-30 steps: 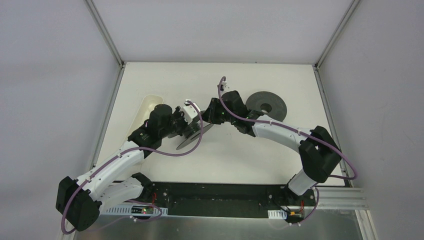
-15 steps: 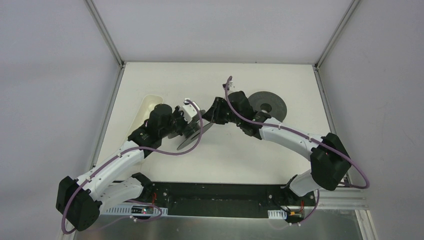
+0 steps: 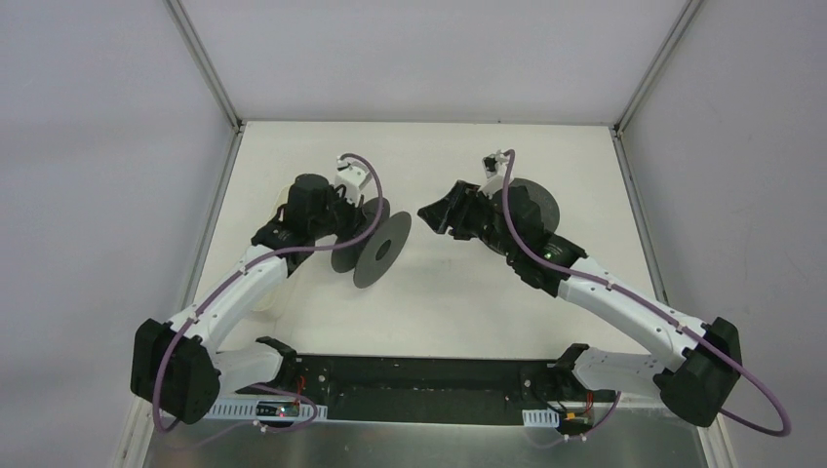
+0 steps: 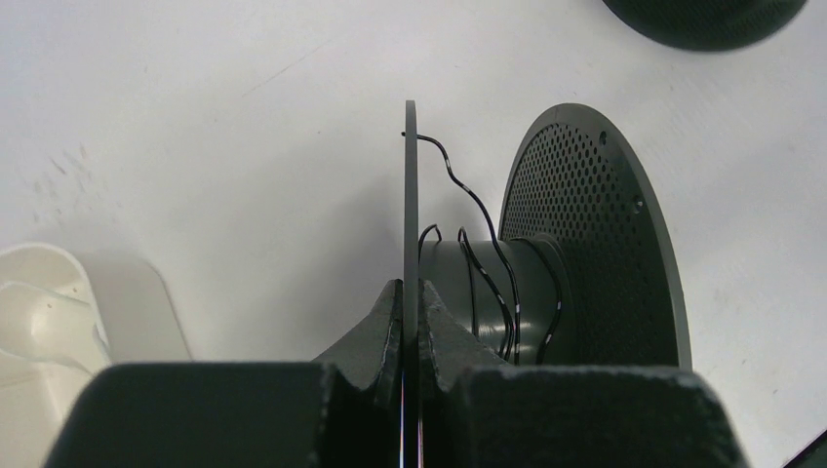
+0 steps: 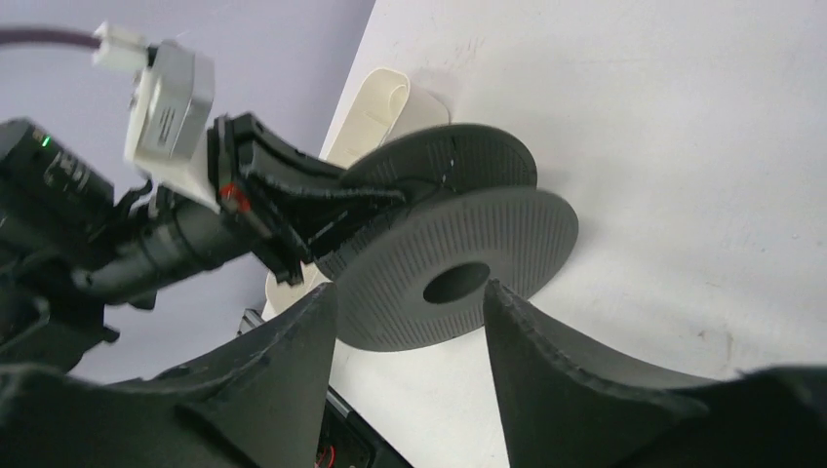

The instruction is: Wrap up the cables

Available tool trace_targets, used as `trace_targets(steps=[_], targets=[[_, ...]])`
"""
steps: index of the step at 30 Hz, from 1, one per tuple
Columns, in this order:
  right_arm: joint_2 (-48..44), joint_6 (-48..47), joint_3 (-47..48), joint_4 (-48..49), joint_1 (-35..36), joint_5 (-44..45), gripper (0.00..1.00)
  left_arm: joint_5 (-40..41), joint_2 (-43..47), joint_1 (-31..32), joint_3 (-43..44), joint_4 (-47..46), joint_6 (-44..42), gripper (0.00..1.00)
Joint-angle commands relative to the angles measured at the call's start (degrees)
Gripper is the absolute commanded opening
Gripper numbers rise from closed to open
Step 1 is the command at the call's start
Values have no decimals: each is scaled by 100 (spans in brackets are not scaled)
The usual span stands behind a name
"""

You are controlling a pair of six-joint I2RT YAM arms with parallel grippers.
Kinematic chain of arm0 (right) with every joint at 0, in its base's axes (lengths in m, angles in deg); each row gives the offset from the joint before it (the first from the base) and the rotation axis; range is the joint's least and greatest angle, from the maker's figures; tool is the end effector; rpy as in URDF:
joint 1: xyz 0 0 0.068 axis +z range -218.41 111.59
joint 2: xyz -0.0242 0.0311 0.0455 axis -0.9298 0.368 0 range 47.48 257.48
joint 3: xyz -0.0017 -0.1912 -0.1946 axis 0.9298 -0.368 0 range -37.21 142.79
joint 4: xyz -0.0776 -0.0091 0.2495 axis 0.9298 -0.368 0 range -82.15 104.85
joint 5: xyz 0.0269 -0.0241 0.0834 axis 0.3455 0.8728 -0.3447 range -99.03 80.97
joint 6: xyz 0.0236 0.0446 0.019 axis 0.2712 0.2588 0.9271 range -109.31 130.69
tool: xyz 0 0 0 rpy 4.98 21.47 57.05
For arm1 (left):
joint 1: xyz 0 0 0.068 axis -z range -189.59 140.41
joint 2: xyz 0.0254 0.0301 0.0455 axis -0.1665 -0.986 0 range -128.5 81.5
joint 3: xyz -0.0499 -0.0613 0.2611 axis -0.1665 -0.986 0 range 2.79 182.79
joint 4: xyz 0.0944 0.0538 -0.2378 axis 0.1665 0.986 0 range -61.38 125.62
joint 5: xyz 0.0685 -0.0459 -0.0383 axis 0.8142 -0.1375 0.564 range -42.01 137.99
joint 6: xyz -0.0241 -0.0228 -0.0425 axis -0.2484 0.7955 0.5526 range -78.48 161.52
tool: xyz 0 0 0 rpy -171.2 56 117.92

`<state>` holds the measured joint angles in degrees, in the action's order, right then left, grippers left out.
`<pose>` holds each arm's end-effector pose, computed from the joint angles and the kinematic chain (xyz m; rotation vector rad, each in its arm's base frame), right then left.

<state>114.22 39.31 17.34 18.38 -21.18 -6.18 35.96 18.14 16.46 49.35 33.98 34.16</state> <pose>0.1887 0.2016 0.3464 -0.2550 1.7960 0.9221 0.2253 -0.1183 0.2951 0.6989 1.8440 -0.4193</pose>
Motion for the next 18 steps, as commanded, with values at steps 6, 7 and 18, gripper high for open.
trace_targets(steps=[6, 7, 18], targets=[[-511, -93, -269, -285, -20, 397, 76, -1356, -1284, -771, 1121, -431, 1764, 0], [-536, -95, -295, -302, -20, 409, 78, -1477, -1508, -841, 1239, -431, 1971, 0], [-730, -201, -433, -606, -21, 601, 91, -2120, -3441, -1231, 2347, -348, 3059, 0]])
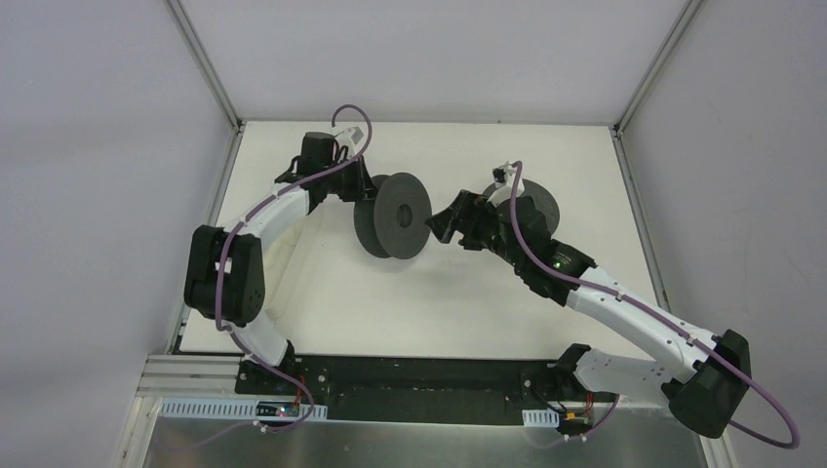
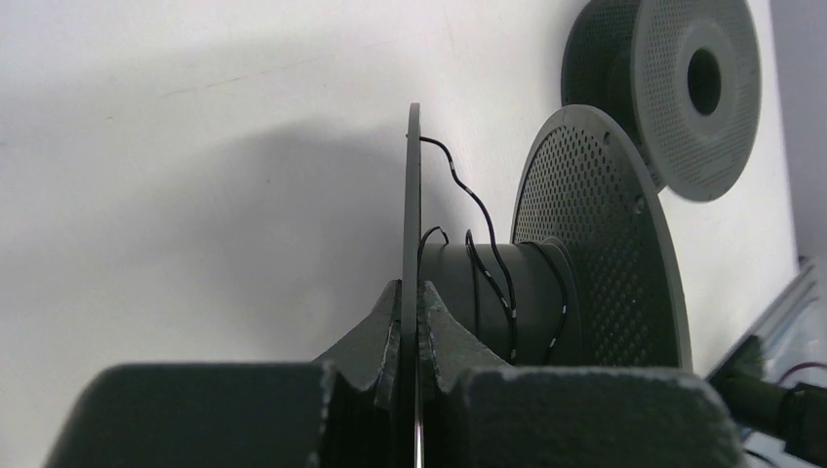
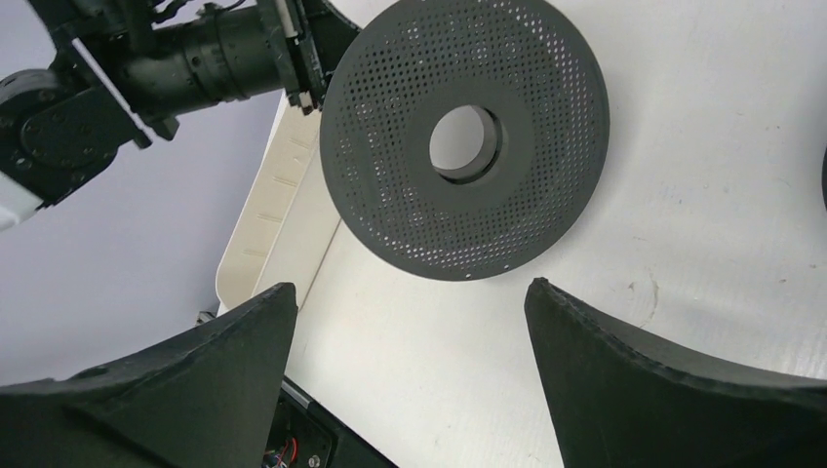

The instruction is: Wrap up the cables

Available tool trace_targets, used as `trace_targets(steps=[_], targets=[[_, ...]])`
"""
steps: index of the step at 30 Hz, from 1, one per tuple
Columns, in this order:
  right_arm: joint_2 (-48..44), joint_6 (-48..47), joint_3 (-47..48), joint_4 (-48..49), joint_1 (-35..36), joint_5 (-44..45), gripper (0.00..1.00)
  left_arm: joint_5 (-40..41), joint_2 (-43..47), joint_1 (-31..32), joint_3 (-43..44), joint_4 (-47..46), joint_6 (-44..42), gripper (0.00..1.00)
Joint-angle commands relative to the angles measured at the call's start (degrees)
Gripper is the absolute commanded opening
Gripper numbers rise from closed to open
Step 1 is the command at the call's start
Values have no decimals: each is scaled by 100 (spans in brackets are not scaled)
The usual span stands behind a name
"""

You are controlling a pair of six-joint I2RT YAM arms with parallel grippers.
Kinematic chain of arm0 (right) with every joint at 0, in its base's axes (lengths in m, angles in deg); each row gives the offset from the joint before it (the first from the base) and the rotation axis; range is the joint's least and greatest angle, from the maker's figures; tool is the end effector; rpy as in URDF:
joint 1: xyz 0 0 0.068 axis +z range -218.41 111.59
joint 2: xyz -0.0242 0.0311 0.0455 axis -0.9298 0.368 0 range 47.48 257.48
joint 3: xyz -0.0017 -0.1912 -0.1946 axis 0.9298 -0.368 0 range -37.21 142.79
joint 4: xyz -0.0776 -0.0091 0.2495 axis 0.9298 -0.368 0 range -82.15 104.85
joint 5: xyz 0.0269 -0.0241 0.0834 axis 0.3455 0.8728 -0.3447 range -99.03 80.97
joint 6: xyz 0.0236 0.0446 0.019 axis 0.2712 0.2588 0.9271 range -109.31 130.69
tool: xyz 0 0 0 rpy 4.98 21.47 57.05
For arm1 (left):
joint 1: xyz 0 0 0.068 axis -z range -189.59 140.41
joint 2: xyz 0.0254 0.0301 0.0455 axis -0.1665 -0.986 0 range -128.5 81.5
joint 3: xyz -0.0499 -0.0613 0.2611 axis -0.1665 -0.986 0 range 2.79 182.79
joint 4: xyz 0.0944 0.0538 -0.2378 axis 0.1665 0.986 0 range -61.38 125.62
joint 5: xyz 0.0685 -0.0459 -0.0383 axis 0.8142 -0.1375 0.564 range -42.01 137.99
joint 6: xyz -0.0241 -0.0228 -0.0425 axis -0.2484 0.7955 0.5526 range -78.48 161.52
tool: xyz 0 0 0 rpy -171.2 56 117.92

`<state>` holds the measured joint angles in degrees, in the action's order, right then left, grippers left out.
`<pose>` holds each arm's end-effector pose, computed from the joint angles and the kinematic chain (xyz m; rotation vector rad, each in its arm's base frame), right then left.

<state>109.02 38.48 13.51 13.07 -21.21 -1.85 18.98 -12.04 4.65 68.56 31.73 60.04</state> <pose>0.1749 0.1825 0.3346 -0.2218 1.8527 0.8159 0.3558 -0.1080 0.2620 0.2331 2.1437 -0.8708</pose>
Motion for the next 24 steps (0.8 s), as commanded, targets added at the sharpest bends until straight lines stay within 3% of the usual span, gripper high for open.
trace_targets(steps=[1, 10, 24], targets=[[-222, -128, -61, -85, -20, 178, 90, -444, -559, -55, 521, -86, 496, 0], [-144, -147, -109, -101, -18, 159, 91, -597, -1622, -53, 1152, 260, 683, 2], [-203, -113, -133, -121, -20, 143, 91, -199, -1988, -171, 1124, 926, 299, 11]])
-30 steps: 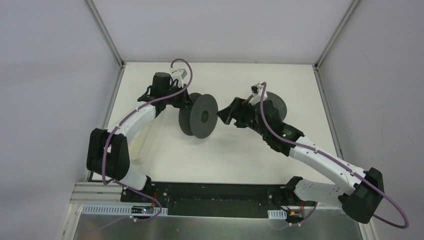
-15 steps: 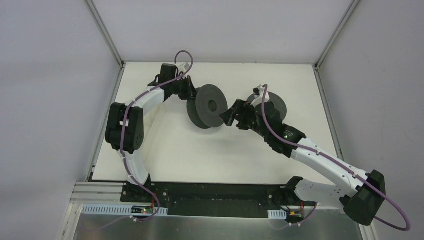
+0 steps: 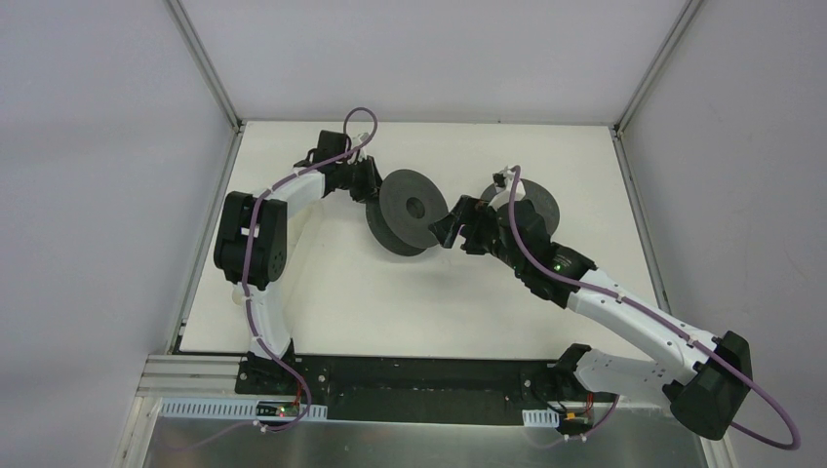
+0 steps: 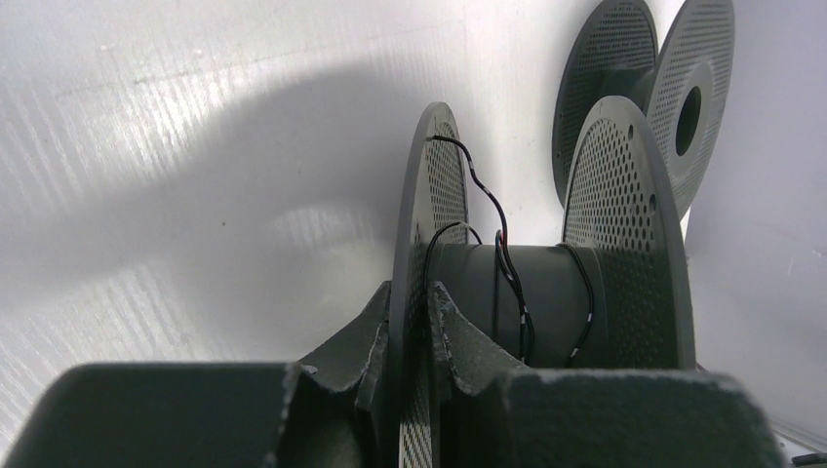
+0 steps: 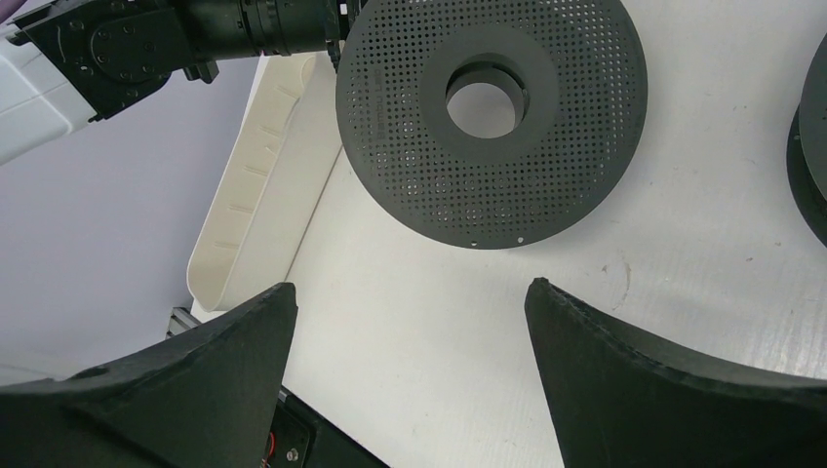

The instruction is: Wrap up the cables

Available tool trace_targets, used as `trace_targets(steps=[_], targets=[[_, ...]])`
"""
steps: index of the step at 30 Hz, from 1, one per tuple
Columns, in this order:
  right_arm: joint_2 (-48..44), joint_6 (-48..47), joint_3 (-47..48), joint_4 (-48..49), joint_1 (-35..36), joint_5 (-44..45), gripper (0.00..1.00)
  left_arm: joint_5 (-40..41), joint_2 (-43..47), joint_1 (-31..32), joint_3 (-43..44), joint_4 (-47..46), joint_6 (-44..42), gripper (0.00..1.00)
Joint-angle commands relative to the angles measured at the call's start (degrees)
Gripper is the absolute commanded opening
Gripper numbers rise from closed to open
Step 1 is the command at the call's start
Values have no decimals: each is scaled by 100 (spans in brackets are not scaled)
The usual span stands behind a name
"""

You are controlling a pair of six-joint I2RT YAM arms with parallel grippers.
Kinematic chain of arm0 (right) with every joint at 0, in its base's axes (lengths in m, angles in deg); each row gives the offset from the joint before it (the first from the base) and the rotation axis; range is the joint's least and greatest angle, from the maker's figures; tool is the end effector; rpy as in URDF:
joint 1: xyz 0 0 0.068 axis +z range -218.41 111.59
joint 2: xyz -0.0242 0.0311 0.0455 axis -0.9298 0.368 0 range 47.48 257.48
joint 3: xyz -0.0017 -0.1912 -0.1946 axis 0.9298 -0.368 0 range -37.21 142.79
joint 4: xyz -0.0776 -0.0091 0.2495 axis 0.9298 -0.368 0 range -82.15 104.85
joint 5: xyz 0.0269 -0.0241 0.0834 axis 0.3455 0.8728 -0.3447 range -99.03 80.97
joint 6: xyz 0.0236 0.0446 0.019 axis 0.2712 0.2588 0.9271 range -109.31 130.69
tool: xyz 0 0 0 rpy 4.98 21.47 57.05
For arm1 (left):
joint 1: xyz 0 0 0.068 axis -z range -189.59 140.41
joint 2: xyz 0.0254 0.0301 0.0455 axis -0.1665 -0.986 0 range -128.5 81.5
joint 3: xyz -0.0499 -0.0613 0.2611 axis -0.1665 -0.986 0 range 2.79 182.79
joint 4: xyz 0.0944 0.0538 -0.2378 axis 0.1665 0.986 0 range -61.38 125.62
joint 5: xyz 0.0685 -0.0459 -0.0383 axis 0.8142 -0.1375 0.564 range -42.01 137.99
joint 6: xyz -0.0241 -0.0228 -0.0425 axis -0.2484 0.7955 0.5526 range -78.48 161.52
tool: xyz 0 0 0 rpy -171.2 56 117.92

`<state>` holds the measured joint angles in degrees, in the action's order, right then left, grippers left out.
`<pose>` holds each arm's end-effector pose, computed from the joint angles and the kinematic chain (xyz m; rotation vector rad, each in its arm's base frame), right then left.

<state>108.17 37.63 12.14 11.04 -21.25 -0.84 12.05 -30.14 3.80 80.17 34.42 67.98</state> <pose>0.1723 0.1786 0.3257 -0.2312 1.8896 0.7677 0.4159 -0.1204 0.2044 0.0837 2.3341 -1.0707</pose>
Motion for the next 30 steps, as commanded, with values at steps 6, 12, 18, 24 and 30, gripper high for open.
trace_targets(steps=[6, 12, 18, 24, 30], targets=[[-199, -22, -8, 55, -19, -2, 90, 311, 3, -274, -98, 756, -448, 15], [-392, -5, -86, 35, -18, 33, 91, -117, -74, -337, -48, 758, -305, 18], [-463, 0, -125, 3, -16, 43, 90, -189, -56, -369, -57, 808, -308, 18], [-442, 9, -105, 10, -18, 20, 90, -139, -10, -433, 39, 1040, -553, 20], [-401, 13, -103, 29, -19, 26, 90, -127, 62, -513, 174, 1291, -695, 25]])
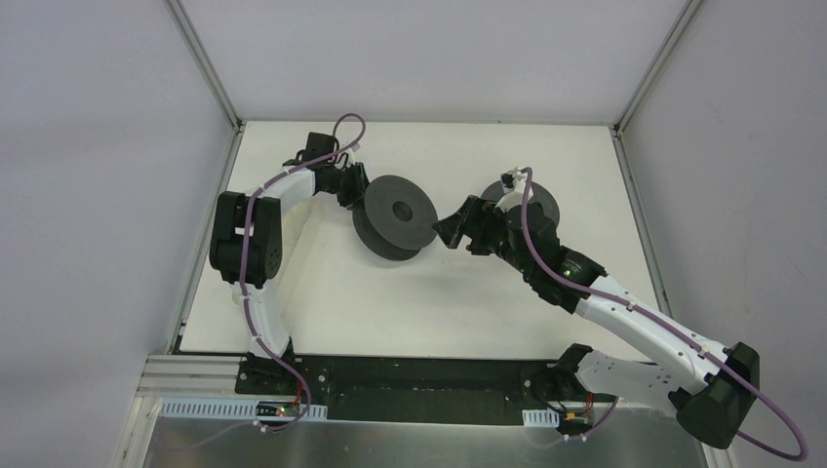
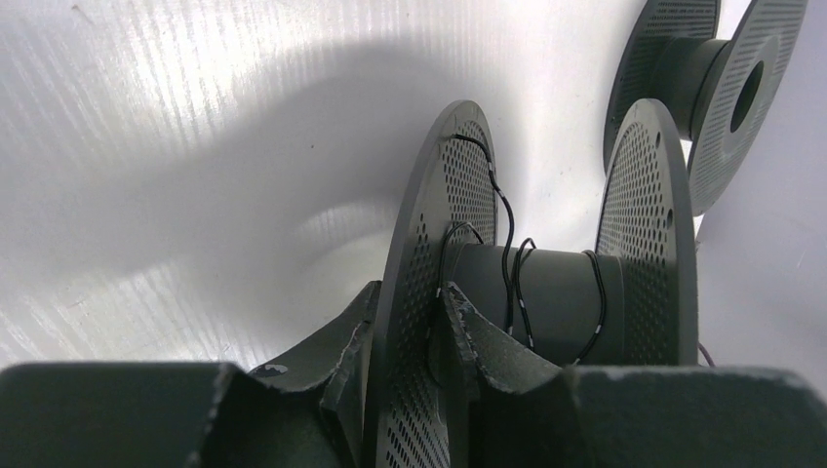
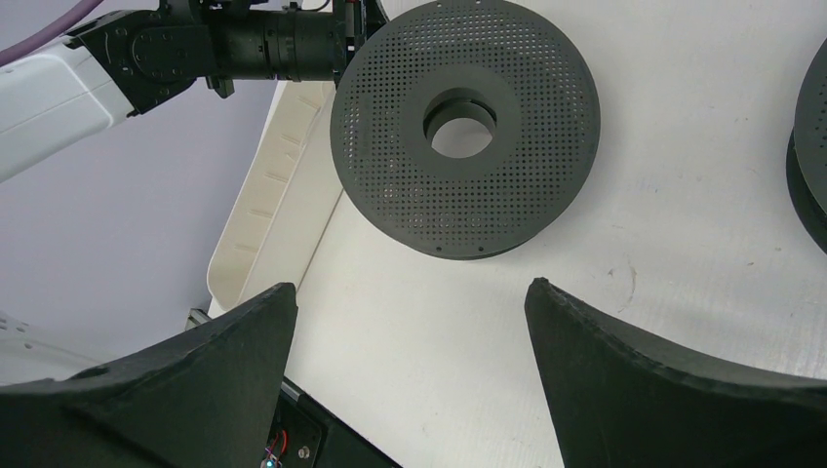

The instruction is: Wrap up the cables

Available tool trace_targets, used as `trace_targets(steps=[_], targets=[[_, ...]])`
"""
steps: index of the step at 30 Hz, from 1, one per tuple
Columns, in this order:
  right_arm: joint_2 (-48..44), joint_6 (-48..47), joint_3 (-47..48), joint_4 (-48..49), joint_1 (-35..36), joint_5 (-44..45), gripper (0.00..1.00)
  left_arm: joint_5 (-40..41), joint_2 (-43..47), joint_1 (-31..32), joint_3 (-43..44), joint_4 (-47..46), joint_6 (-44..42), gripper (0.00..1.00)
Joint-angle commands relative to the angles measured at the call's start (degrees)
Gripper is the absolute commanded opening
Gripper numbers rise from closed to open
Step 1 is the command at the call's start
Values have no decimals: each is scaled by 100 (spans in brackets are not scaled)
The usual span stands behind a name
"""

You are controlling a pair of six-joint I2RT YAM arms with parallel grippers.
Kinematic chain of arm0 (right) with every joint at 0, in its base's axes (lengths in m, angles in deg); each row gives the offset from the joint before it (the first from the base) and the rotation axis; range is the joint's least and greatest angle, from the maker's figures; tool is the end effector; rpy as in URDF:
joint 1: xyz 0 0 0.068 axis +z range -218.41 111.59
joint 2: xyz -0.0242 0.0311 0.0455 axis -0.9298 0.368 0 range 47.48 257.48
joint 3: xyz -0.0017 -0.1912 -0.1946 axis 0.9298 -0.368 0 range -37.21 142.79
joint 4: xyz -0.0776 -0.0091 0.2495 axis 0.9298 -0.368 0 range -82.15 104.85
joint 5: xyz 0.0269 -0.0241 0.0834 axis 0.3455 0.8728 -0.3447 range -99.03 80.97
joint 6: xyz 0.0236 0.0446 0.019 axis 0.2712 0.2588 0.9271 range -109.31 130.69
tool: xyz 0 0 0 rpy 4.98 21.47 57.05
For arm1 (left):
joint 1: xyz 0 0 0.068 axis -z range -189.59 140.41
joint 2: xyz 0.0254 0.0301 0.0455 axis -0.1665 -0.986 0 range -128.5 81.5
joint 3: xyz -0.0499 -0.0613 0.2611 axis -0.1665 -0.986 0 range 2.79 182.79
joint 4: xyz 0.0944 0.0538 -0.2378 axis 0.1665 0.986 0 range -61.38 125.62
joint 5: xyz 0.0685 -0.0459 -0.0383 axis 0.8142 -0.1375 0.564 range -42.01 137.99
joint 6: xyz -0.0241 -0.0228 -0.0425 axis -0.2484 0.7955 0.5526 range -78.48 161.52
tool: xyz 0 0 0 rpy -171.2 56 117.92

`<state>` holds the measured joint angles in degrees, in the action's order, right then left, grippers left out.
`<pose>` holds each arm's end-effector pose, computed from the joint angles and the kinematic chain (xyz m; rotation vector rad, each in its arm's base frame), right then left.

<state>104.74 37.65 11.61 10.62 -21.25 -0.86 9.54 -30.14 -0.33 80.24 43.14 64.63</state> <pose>0.1633 0.1689 0.3349 -0.2214 1.8484 0.7902 0.4121 -0.0895 0.1943 0.0239 2.4467 -1.0673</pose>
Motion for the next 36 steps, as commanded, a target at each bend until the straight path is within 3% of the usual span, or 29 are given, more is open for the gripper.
trace_targets(steps=[1, 18, 27, 36], targets=[[-48, 11, -55, 76, -19, 19, 90, 73, 63, -121, 179, 424, -348, 25], [89, 15, -121, 246, -20, 6, 90, -223, 0, -316, 310, 727, -388, 22], [1299, 183, 4, 773, -19, -40, 89, -126, -273, 114, 455, 711, -316, 20], [2496, -794, 894, 810, -7, -510, 90, -133, -436, 497, 715, 623, -94, 20]])
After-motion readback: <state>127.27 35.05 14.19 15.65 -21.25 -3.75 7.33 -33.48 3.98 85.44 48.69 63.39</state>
